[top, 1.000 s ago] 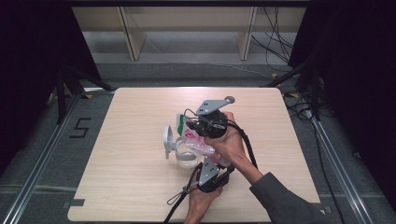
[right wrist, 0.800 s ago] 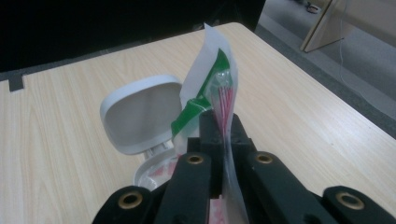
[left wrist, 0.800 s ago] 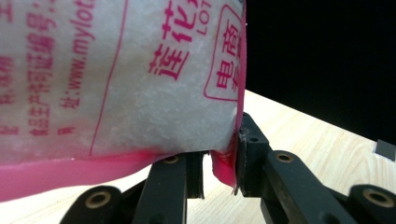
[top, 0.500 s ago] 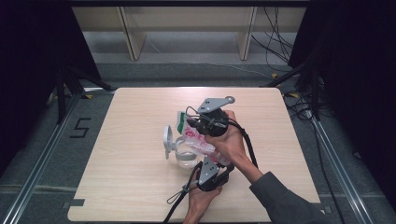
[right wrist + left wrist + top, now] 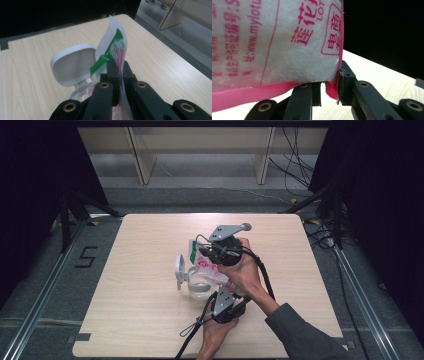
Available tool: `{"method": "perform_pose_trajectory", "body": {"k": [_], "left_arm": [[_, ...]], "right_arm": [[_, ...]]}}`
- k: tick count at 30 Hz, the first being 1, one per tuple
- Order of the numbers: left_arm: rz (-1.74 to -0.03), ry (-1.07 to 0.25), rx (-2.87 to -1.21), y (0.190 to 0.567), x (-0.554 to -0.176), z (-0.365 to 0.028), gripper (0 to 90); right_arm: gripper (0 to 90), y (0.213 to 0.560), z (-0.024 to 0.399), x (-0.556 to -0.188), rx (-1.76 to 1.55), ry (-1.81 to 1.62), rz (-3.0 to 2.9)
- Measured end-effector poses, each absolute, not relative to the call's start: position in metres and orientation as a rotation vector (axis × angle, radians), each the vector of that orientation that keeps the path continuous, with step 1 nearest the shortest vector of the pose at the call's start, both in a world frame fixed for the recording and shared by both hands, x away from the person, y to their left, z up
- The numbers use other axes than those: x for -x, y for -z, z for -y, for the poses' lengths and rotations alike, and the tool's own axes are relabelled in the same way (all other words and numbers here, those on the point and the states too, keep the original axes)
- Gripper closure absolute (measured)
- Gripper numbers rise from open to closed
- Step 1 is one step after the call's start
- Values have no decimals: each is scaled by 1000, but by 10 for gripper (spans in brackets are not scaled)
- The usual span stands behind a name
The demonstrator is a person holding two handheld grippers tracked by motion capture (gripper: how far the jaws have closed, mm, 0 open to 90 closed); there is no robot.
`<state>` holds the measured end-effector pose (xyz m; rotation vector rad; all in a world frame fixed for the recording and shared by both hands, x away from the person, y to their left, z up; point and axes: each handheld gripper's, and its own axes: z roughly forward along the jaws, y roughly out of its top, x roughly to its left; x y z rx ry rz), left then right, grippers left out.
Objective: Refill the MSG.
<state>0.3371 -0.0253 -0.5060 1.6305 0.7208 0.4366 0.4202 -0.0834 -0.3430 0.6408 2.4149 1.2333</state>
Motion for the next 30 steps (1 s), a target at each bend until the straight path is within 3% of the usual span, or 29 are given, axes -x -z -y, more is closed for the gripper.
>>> {"method": "perform_pose_trajectory", "body": {"k": [30], "left_arm": [[-724,-430,-1614,505,-341,28,758]], "right_arm": [[898,341,82,-422,-629,-1241,-2426]]}}
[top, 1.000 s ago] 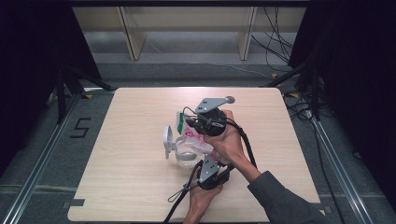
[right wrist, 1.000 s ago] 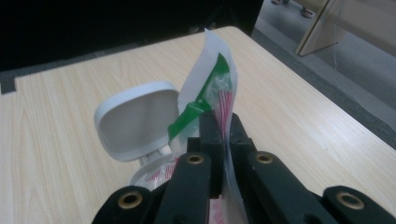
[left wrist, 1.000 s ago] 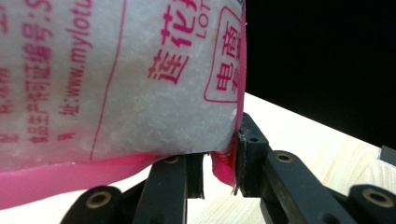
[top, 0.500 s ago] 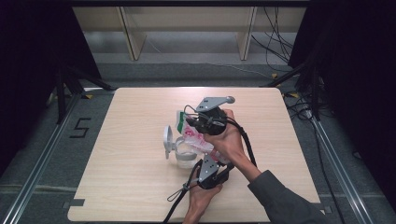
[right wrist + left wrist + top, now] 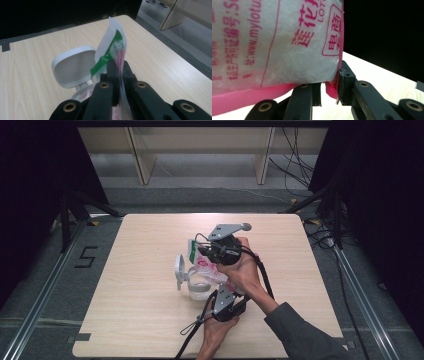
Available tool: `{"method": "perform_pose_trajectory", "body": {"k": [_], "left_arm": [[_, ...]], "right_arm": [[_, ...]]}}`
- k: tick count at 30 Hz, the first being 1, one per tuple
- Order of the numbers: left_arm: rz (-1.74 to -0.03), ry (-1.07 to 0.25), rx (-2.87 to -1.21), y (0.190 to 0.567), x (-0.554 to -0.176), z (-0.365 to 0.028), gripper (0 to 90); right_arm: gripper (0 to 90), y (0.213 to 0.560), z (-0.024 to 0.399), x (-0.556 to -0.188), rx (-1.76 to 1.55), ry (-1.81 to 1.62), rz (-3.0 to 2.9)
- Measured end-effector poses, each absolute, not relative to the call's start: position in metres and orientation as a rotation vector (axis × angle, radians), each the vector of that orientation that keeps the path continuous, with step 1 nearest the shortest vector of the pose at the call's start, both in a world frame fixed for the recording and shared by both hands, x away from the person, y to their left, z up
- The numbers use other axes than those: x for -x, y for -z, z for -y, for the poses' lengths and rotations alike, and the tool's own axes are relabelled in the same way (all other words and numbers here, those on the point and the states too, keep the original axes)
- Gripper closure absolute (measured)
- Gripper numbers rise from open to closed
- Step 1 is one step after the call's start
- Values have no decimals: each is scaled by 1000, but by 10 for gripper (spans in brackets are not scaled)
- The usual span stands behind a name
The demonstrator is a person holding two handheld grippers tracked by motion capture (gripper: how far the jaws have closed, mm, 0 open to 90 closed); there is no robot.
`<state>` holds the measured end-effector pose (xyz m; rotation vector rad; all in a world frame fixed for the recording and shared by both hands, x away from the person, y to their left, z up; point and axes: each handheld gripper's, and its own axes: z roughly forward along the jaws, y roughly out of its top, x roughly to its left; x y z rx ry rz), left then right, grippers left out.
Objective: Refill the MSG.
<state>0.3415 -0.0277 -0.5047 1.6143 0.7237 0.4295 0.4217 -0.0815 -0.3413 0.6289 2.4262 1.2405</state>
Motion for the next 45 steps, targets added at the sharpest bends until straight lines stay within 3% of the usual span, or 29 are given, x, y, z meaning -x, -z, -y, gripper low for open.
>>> {"method": "perform_pose_trajectory", "body": {"k": [45], "left_arm": [[-721,-418,-1554,500,-345,29,758]], "right_arm": [[897,335,75,-421,-630,-1252,-2423]]}}
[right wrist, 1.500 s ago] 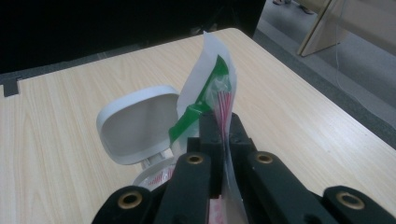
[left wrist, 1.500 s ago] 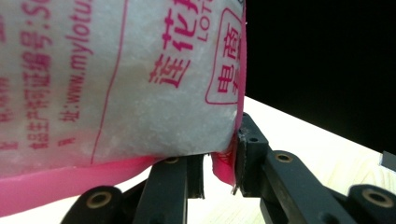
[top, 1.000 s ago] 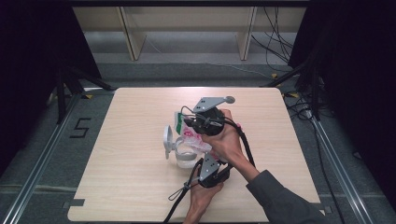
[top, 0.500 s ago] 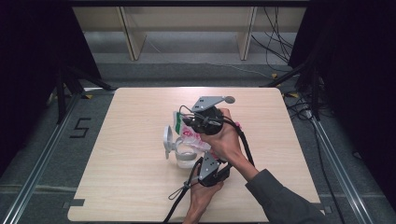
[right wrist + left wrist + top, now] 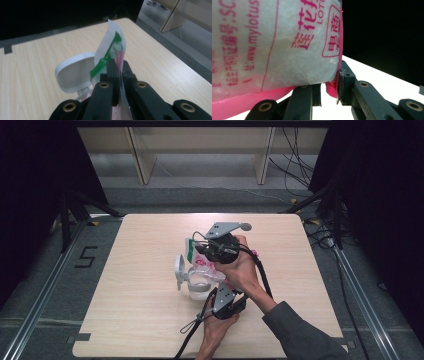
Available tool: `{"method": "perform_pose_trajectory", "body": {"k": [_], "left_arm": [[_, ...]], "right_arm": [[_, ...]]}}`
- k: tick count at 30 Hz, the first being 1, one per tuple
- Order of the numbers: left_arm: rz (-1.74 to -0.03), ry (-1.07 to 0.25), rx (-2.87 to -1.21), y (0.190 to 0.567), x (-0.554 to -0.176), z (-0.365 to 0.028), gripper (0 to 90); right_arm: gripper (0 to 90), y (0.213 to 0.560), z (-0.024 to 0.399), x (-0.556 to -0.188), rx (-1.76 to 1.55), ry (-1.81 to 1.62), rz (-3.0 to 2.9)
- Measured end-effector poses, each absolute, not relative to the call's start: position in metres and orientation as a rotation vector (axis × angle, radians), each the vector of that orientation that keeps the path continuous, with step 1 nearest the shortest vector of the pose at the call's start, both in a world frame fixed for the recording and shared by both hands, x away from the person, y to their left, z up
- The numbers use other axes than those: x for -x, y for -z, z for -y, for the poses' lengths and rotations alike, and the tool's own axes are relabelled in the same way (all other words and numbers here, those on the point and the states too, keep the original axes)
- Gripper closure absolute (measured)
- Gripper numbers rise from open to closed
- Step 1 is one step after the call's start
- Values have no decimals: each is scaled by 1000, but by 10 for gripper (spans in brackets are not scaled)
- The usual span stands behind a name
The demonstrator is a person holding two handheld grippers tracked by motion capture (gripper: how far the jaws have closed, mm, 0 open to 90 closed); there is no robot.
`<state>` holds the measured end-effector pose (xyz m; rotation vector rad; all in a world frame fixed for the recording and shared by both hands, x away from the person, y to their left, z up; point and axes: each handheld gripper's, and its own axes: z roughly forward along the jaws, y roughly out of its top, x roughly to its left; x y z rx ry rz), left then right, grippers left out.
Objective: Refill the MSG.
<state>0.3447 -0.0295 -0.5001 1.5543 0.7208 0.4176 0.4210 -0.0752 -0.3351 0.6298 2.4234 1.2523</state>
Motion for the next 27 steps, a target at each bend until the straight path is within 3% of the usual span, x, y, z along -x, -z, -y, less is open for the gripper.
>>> {"method": "perform_pose_trajectory", "body": {"k": [27], "left_arm": [[-707,-417,-1570,500,-344,31,758]], "right_arm": [[896,338,79,-423,-642,-1269,-2412]]}}
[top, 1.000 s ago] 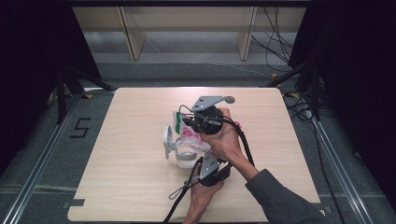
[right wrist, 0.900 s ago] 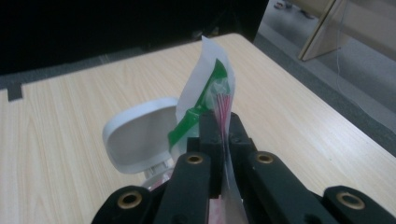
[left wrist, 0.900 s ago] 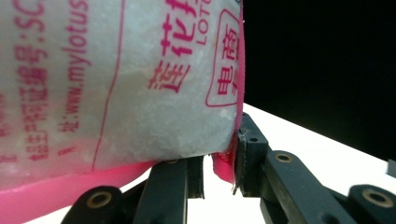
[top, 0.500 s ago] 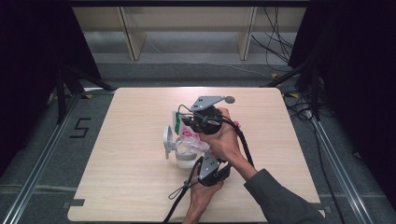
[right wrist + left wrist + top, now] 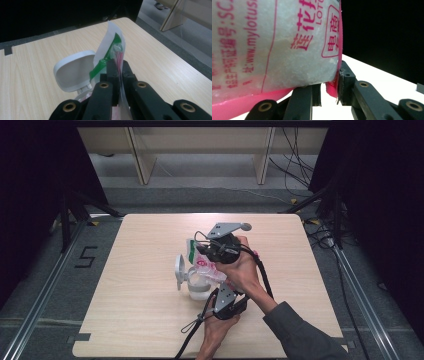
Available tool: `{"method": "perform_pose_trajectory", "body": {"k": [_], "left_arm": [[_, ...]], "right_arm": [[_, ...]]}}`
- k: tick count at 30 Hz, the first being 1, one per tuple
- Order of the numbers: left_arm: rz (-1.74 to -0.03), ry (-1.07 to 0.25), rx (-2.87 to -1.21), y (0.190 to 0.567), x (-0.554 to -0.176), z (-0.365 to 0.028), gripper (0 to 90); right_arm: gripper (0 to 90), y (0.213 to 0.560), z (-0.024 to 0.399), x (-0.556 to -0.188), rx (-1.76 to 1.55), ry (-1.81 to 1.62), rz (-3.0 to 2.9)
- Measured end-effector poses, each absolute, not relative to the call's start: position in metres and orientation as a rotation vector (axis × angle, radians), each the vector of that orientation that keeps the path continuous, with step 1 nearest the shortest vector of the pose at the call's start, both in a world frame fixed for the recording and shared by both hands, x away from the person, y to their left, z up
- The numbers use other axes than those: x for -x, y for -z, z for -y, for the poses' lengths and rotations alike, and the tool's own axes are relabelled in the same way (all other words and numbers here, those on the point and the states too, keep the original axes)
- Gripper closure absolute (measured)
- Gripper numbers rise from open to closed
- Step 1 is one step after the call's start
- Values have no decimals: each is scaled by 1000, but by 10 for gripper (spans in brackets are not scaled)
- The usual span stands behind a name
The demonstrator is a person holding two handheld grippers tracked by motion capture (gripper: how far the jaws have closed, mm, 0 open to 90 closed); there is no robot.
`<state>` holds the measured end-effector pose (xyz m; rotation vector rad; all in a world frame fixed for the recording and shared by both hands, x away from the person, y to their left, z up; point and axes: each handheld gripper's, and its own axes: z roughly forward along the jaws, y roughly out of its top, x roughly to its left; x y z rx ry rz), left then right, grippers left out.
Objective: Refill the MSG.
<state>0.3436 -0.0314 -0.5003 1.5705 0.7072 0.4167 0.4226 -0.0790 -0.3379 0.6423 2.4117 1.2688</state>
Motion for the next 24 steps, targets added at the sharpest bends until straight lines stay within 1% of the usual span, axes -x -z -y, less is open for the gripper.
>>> {"method": "perform_pose_trajectory", "body": {"k": [10,20,24], "left_arm": [[-710,-408,-1568,500,-345,31,758],[-707,-386,-1565,501,-347,30,758],[-707,-412,-1568,500,-346,30,757]], "right_arm": [[895,337,78,-422,-681,-1257,-2414],[895,338,76,-424,-638,-1231,-2424],[895,337,74,-422,-656,-1239,-2418]]}}
